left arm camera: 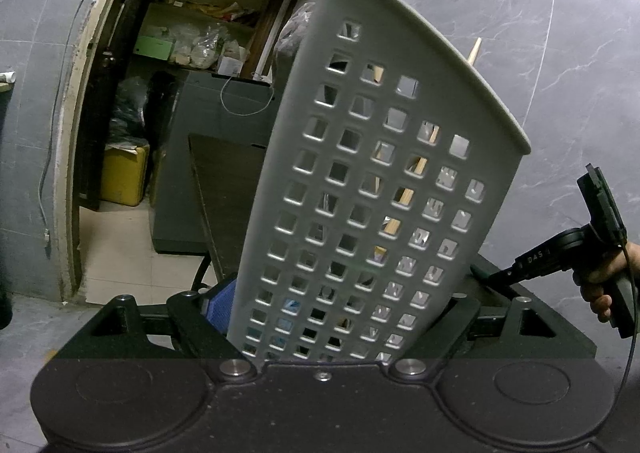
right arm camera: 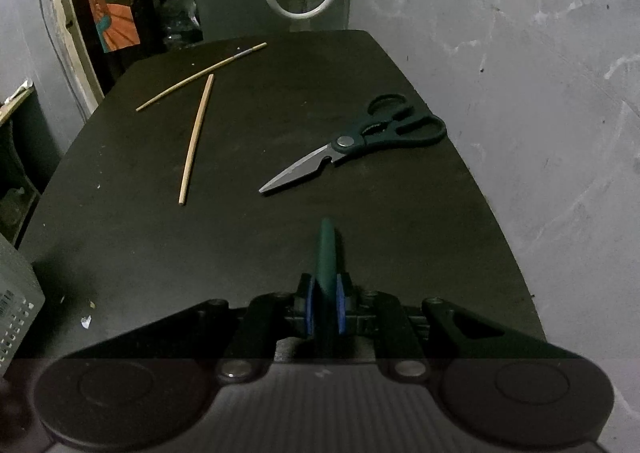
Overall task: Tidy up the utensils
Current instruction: 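Lift the green-handled utensil with the right tool toward the basket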
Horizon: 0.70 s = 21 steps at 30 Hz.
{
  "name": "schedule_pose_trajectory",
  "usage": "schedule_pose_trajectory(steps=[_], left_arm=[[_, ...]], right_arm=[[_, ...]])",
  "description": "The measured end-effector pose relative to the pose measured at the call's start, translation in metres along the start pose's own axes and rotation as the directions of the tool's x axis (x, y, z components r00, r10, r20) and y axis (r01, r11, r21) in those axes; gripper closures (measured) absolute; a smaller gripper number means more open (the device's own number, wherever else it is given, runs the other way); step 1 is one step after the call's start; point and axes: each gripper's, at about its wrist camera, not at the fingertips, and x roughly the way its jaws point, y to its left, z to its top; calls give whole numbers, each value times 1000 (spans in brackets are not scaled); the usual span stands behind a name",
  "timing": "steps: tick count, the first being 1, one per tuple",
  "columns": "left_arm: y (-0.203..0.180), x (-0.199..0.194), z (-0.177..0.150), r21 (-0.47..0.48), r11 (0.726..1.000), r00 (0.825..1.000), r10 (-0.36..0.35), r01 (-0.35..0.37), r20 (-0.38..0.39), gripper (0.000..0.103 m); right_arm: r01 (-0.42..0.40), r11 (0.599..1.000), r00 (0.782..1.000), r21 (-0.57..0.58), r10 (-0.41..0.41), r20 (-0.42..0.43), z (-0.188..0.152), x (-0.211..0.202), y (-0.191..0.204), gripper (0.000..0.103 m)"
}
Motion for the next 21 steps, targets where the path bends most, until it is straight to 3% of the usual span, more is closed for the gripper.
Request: schedule_pose_trajectory(steps=[9, 21], left_arm=[[1, -1, 1, -3, 1000, 1000, 1, -1, -2, 16], [2, -1, 2, -3, 1000, 1000, 0, 0, -2, 16]], right_arm=[[-45, 994, 999, 104, 45, 1, 0, 5, -17, 91], [-23, 998, 1000, 63, 24, -15, -1, 9, -8, 90]])
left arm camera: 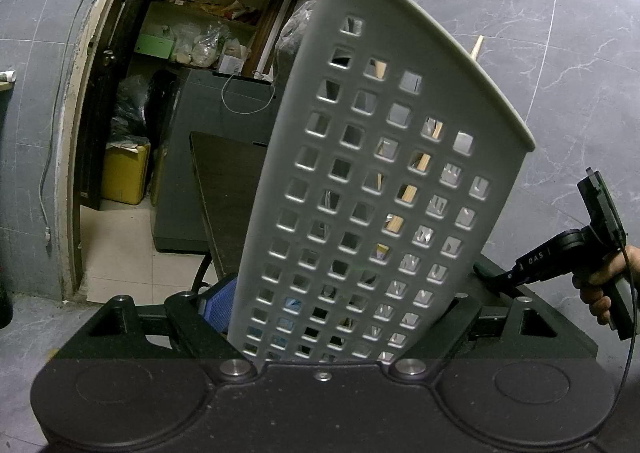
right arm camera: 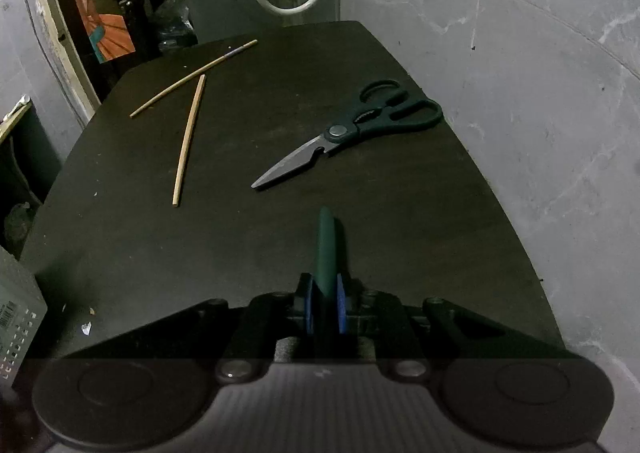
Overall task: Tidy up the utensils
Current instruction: 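Lift the green-handled utensil with the right tool toward the basket, then lower the utensil into the white basket with the right tool while the left tool holds it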
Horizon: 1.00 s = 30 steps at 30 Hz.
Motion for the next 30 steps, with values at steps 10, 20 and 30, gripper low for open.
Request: schedule_pose_trajectory(steps=[10, 20, 30], left_arm=[[2, 0, 0, -3, 1000, 1000, 1, -1, 0, 16], [4, 1, -2, -6, 1000, 1000, -1, 1, 3, 16], [1, 1, -5, -9, 1000, 1000, 5, -5, 11, 16]], right_arm=[[-42, 998, 987, -49, 49, 154, -11, -34, 20, 90], [-149, 977, 865, -155, 204, 458, -41, -100, 63, 90], [-234, 931, 558, -281, 365, 745, -32, -168, 95, 90]])
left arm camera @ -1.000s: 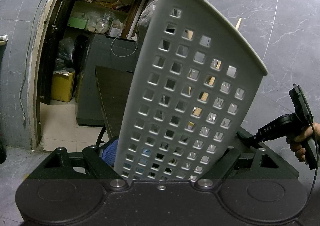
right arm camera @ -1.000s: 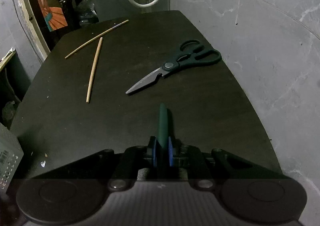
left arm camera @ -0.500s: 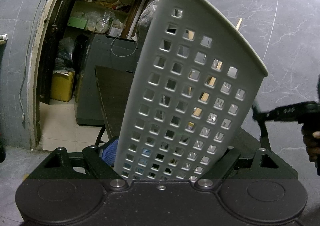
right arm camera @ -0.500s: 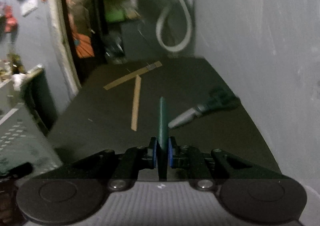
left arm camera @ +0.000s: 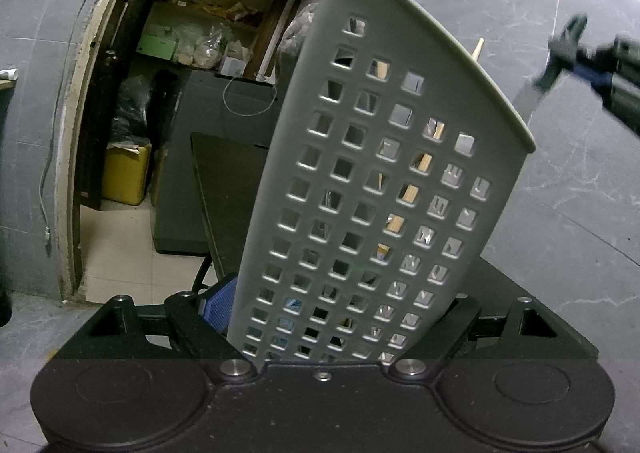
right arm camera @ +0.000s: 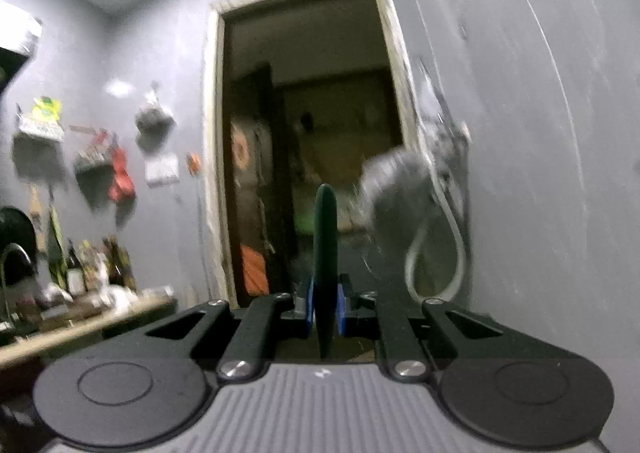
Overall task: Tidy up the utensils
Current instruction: 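Lower the utensil into the white basket with the right tool while the left tool holds it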
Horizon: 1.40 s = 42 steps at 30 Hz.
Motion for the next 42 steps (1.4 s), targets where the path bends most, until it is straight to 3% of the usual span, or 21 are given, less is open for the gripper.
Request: schedule_pose_trajectory(steps=[8, 13, 19, 29, 42], left_arm=[[0, 0, 0, 0, 1000, 1000, 1, -1, -1, 16], [0, -1, 0, 1, 1000, 1000, 0, 0, -1, 16], [0, -1, 0, 1, 1000, 1000, 1, -1, -1, 16], [0, 0, 0, 1, 1000, 1000, 1, -1, -1, 16], [0, 0, 0, 1, 1000, 1000, 2, -2, -1, 16]], right_arm=[[-116, 993, 992, 15, 115, 57, 23, 11, 20, 90], [-228, 973, 971, 19, 226, 72, 25, 11, 32, 90], [-302, 952, 952, 49, 298, 69, 17, 24, 45, 90], [-341, 937, 940, 75, 339, 40, -11, 38, 57, 90], [-304, 950, 952, 68, 305, -7, -51, 40, 60, 90]])
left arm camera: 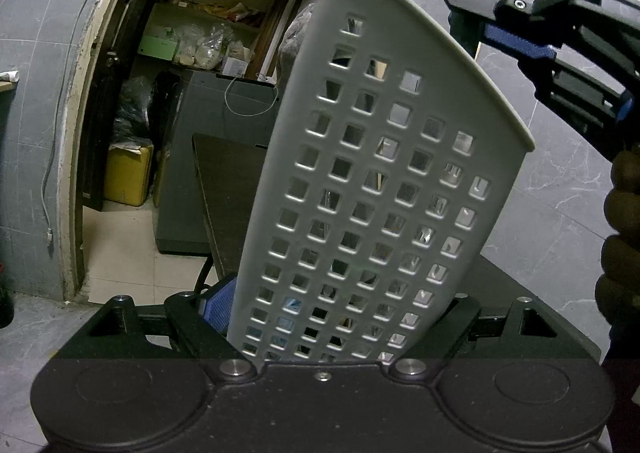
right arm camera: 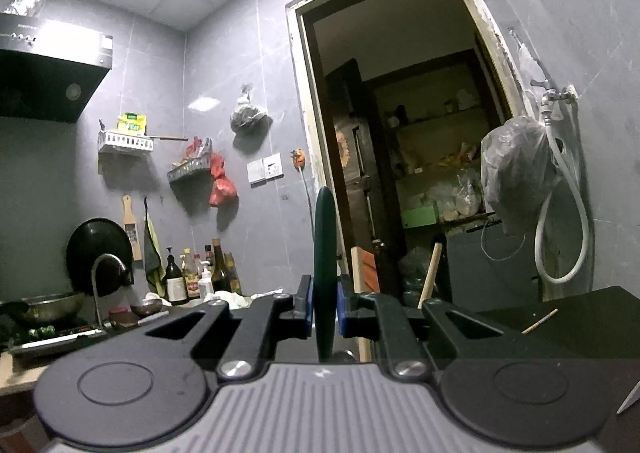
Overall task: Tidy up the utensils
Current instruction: 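Lower the utensil into the white basket with the right tool while the left tool holds it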
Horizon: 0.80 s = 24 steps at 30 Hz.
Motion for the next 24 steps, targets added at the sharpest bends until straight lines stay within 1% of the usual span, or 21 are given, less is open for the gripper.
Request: schedule_pose_trajectory(steps=[9, 24], left_arm=[[0, -1, 0, 0, 1000, 1000, 1, -1, 0, 16], [0, -4, 1, 3, 1000, 1000, 6, -6, 0, 16]], right_arm=[[5, 998, 1000, -60, -4, 4, -16, -7, 11, 90], [26, 998, 1000, -56, -26, -11, -27, -11, 11, 89]])
